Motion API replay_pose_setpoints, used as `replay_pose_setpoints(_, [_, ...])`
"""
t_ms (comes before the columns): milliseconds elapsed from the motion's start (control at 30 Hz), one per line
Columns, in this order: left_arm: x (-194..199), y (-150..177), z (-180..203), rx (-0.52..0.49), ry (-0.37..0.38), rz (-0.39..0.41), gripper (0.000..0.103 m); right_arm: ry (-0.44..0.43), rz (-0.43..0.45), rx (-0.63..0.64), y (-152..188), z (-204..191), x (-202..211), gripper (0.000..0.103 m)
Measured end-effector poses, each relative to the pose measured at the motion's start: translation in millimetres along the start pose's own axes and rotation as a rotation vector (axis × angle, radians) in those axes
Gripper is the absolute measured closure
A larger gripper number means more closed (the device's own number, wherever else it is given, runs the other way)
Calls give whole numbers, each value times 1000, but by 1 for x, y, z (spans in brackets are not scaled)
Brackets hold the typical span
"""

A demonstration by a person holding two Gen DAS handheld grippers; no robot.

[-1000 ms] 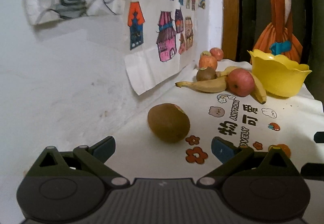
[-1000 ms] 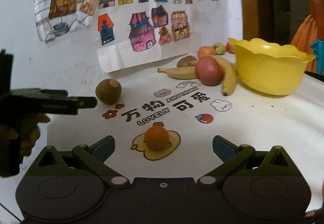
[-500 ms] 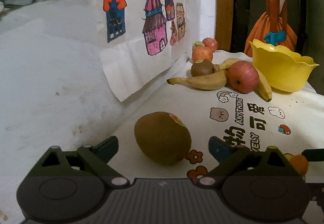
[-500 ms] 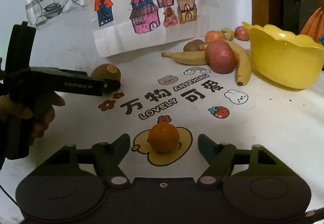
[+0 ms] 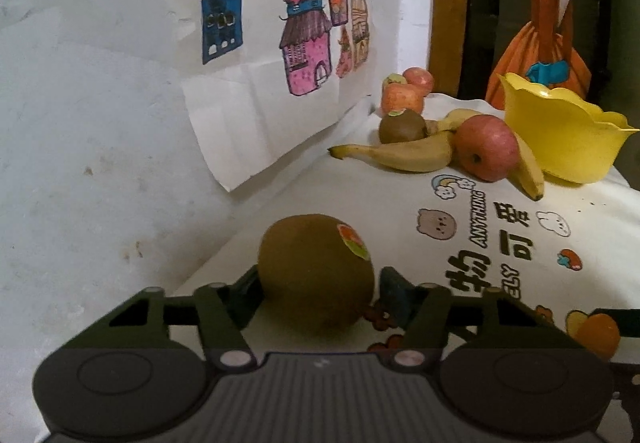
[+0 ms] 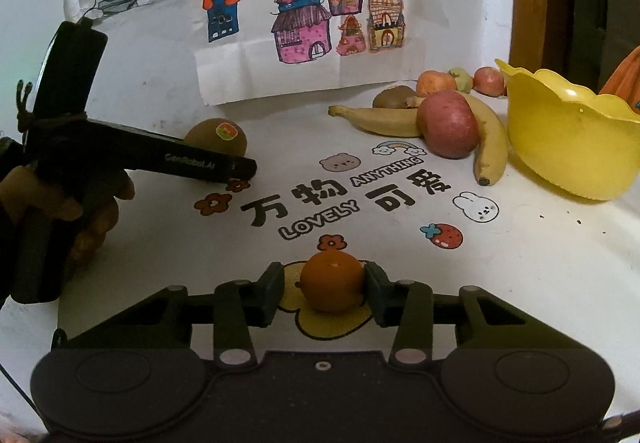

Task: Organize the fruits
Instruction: 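Close the right tool on the orange while the left tool grasps the brown kiwi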

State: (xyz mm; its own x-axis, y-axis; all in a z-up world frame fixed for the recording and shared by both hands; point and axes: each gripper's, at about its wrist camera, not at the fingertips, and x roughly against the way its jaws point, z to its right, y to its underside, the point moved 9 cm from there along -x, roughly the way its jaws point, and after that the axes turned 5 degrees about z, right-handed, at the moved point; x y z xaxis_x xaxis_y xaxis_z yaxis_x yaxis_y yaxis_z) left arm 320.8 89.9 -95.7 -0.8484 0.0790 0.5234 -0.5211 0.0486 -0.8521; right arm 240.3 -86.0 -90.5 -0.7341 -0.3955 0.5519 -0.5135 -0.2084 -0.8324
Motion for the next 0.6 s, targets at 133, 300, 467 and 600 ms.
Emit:
replay_pose_setpoints(133, [-1,0,-3,14,-6,5,43,12,1,8,0,1,1,67])
replay_pose_setpoints(300, [7,3,9,5,45,2,43,10,2,20,1,-1,2,68])
replay_pose_setpoints(467, [19,10,32,-9,103,-11,43,6,2,18,1,-1,4,68])
replay_pose_setpoints(600, [28,15,50,-6,153,-27,43,8,6,10,2,3,10,68])
